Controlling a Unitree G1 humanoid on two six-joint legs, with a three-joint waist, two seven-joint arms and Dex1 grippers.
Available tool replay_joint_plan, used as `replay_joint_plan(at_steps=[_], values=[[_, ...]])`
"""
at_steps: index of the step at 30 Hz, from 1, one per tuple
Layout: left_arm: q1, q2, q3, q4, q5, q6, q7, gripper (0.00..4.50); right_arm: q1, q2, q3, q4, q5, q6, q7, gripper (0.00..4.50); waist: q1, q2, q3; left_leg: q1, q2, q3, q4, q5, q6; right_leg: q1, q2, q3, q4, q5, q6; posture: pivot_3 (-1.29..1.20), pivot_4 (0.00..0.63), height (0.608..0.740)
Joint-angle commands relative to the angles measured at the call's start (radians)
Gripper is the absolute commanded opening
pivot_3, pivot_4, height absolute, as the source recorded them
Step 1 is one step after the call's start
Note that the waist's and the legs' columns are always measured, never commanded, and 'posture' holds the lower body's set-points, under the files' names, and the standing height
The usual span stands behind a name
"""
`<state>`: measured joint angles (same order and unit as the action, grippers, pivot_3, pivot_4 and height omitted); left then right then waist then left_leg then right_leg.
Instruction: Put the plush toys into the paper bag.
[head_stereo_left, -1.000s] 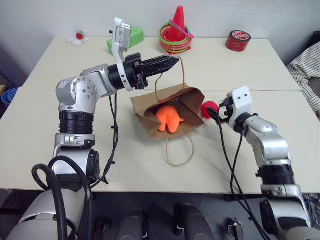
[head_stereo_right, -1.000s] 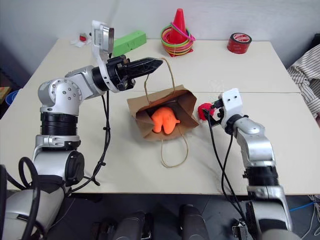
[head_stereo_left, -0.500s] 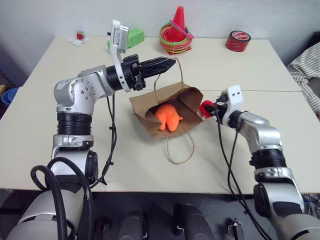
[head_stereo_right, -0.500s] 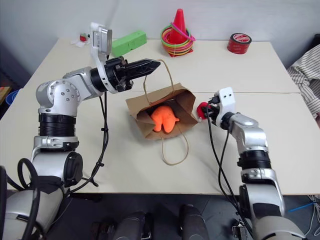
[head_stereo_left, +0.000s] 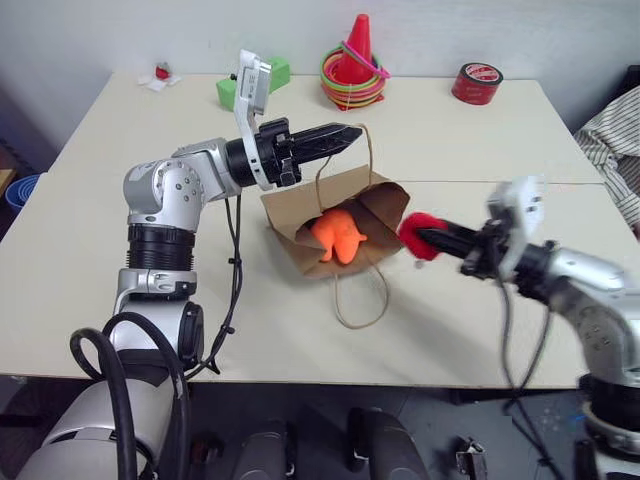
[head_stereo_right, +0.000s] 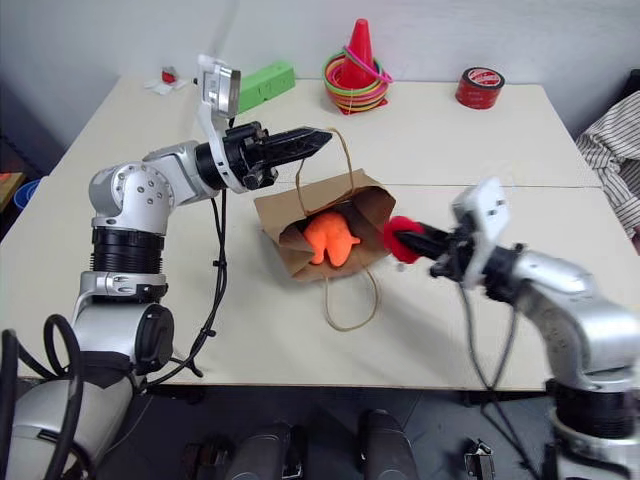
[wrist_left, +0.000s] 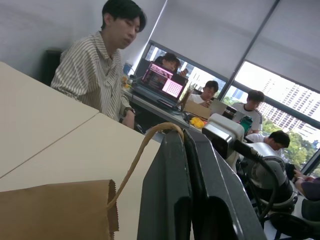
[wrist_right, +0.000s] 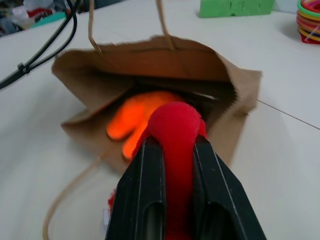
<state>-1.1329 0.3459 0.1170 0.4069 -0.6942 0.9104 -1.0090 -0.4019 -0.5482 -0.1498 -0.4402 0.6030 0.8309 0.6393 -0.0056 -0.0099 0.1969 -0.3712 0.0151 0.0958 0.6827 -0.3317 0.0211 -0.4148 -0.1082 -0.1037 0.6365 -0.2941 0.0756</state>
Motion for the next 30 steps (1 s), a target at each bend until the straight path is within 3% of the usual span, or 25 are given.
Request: replay_joint_plan(at_steps=[1,7,12,15,18,23,24,27,30], values=[[-0.036,-0.004,0.006,-0.024,-0.022,0.011,-0.018,0.0,-0.071,0.106,0.112,0.037,-0.138,-0.061,-0.18,0.16,0.002,0.0,0.0,0.0,0.0,0.0,0.0,0.0,0.0,0.0,0.0,0.0,0.0,0.0,0.0,0.0,0.15,0.74],[-0.049,-0.006,0.005,-0.031,-0.041,0.053,-0.032,0.0,-0.186,0.232,0.248,0.258,-0.338,-0.184,-0.318,0.16,0.005,0.0,0.0,-0.004,-0.003,-0.002,0.0,0.0,0.002,-0.001,-0.001,-0.002,-0.002,0.0,0.0,0.0,0.15,0.74],[-0.04,-0.005,-0.004,-0.05,-0.052,0.089,-0.055,0.0,-0.286,0.337,0.257,0.458,-0.429,-0.306,-0.4,0.16,-0.002,0.0,0.0,-0.005,-0.003,-0.002,0.0,0.0,0.002,-0.002,0.0,-0.003,-0.002,0.0,0.0,0.0,0.15,0.74],[-0.033,-0.009,-0.01,-0.059,-0.055,0.099,-0.065,0.0,-0.384,0.426,0.262,0.708,-0.492,-0.426,-0.471,0.16,-0.015,0.0,0.0,-0.005,-0.002,-0.002,0.0,0.0,0.002,-0.002,0.0,-0.002,-0.002,0.0,0.0,0.0,0.15,0.74],[-0.035,-0.01,-0.007,-0.058,-0.057,0.103,-0.068,0.0,-0.424,0.462,0.244,0.835,-0.544,-0.522,-0.546,0.16,-0.026,0.0,0.0,-0.004,-0.002,-0.002,0.0,0.001,0.002,-0.002,-0.001,-0.002,-0.001,0.0,0.0,0.0,0.15,0.74],[-0.039,-0.008,0.01,-0.045,-0.052,0.086,-0.063,0.0,-0.442,0.475,0.278,0.964,-0.59,-0.595,-0.497,0.16,-0.027,0.0,0.0,-0.005,-0.002,-0.001,-0.001,0.001,0.001,-0.002,-0.001,-0.001,-0.002,0.0,0.0,0.0,0.15,0.74],[-0.039,-0.009,0.012,-0.045,-0.049,0.081,-0.059,0.0,-0.438,0.479,0.272,0.957,-0.582,-0.6,-0.48,0.89,-0.027,0.0,0.0,-0.005,-0.002,-0.001,-0.001,0.001,0.001,-0.002,-0.001,-0.001,-0.001,0.0,0.0,0.0,0.15,0.74],[-0.038,-0.004,0.023,-0.046,-0.045,0.069,-0.046,0.0,-0.426,0.476,0.263,0.856,-0.552,-0.536,-0.417,1.89,-0.028,0.0,0.0,-0.005,-0.001,-0.002,-0.001,0.001,0.001,-0.002,-0.001,-0.001,-0.001,0.0,0.0,0.0,0.15,0.74],[-0.037,0.007,0.042,-0.032,-0.04,0.056,-0.025,0.0,-0.382,0.431,0.252,0.63,-0.452,-0.371,-0.279,2.94,-0.027,0.0,0.0,-0.005,-0.001,-0.002,-0.001,0.001,0.001,-0.002,-0.001,-0.001,-0.001,0.0,0.0,0.0,0.15,0.74]])
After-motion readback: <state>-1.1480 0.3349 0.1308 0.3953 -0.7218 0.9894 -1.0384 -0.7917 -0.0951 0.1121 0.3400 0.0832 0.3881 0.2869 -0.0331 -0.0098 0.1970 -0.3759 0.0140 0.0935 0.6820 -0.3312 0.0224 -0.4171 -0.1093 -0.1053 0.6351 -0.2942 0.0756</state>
